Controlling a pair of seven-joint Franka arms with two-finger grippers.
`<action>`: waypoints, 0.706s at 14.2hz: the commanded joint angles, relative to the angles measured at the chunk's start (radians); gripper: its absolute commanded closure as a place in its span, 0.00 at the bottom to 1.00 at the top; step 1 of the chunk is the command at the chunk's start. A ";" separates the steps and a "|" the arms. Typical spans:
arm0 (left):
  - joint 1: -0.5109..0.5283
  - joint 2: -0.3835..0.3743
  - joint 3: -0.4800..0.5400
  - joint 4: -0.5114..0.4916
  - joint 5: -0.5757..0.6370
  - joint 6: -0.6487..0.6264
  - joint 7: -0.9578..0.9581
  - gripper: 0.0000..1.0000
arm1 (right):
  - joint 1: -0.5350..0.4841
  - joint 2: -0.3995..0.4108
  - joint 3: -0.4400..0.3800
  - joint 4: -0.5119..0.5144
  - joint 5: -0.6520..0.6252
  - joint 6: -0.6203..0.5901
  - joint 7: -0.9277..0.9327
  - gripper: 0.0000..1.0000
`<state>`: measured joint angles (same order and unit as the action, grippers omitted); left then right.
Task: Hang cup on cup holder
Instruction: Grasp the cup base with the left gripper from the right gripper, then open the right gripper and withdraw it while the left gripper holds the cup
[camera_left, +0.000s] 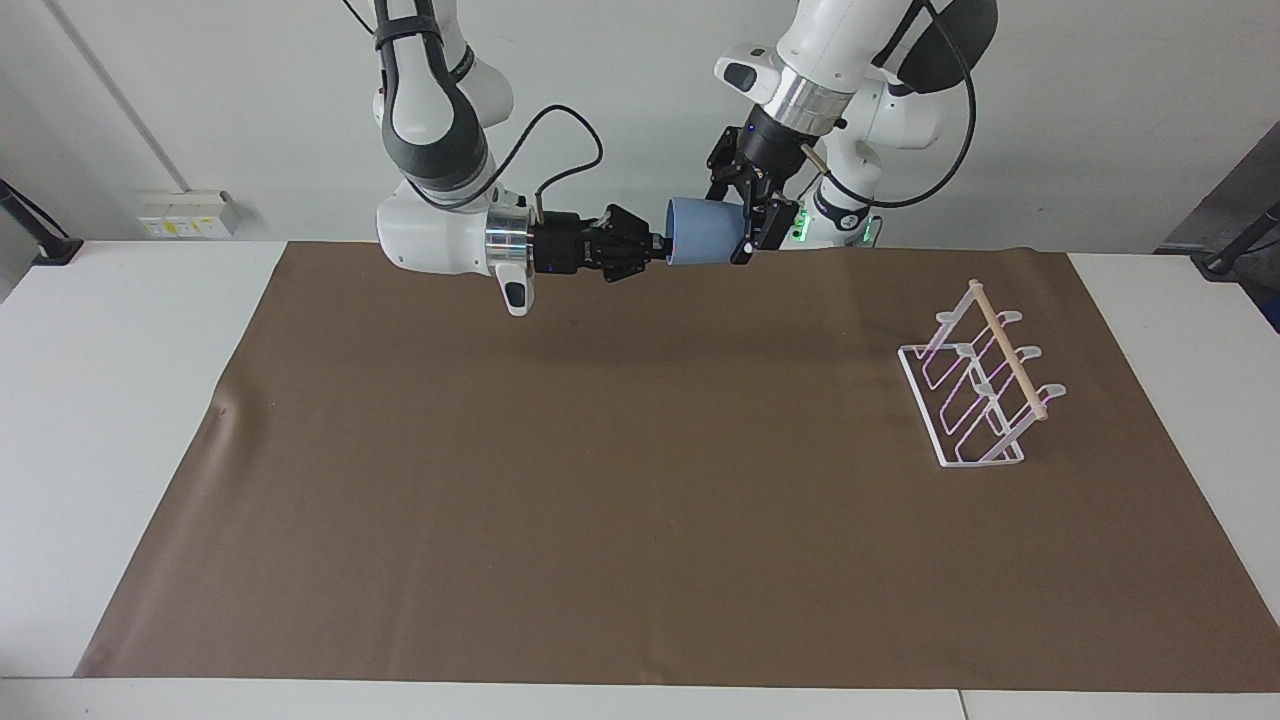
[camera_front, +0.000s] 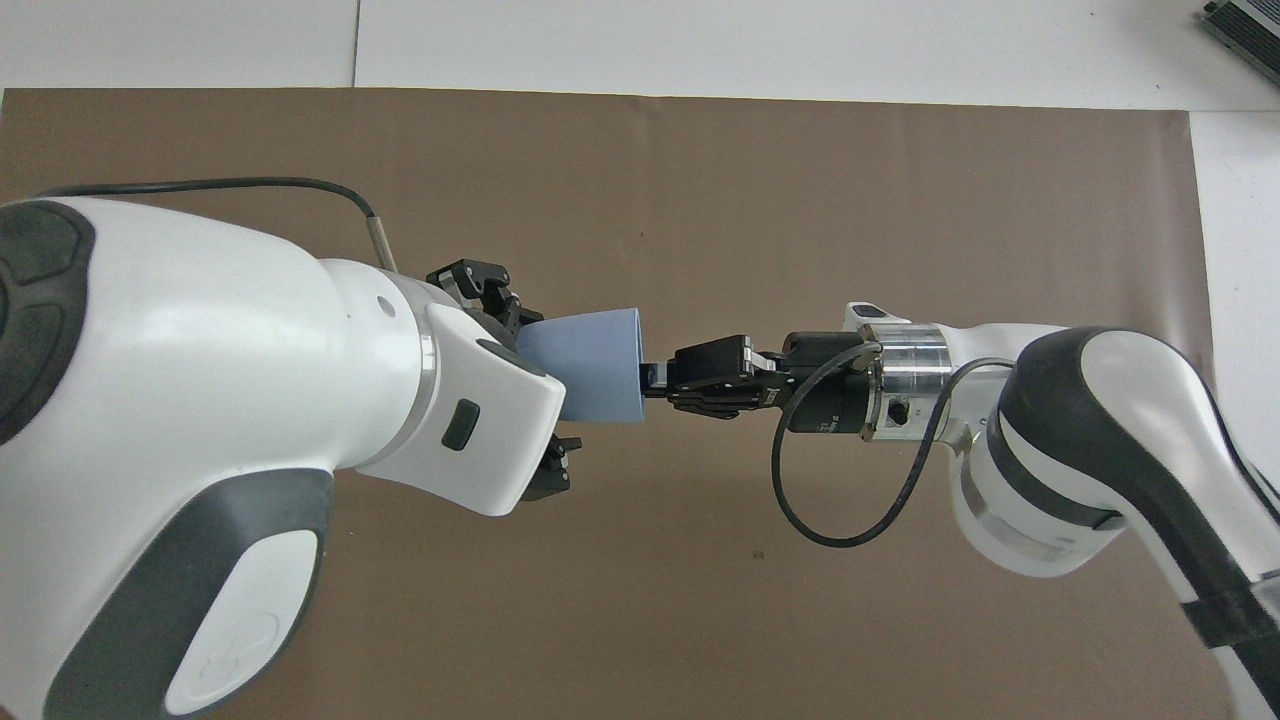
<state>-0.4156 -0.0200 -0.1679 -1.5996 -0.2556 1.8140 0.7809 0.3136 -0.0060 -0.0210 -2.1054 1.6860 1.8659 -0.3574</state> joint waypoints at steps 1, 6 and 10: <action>-0.037 -0.006 -0.007 0.004 -0.001 -0.022 -0.018 0.00 | -0.011 -0.012 0.006 -0.004 0.004 0.013 -0.020 1.00; -0.037 -0.008 -0.013 0.000 0.001 -0.016 -0.018 0.87 | -0.013 -0.012 0.006 -0.004 0.004 0.013 -0.018 1.00; -0.035 -0.012 -0.013 -0.014 -0.001 -0.016 -0.046 1.00 | -0.013 -0.014 0.006 -0.004 0.004 0.013 -0.011 1.00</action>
<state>-0.4167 -0.0205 -0.1761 -1.5992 -0.2460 1.8160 0.7792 0.3085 -0.0171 -0.0218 -2.1199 1.6798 1.8528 -0.3580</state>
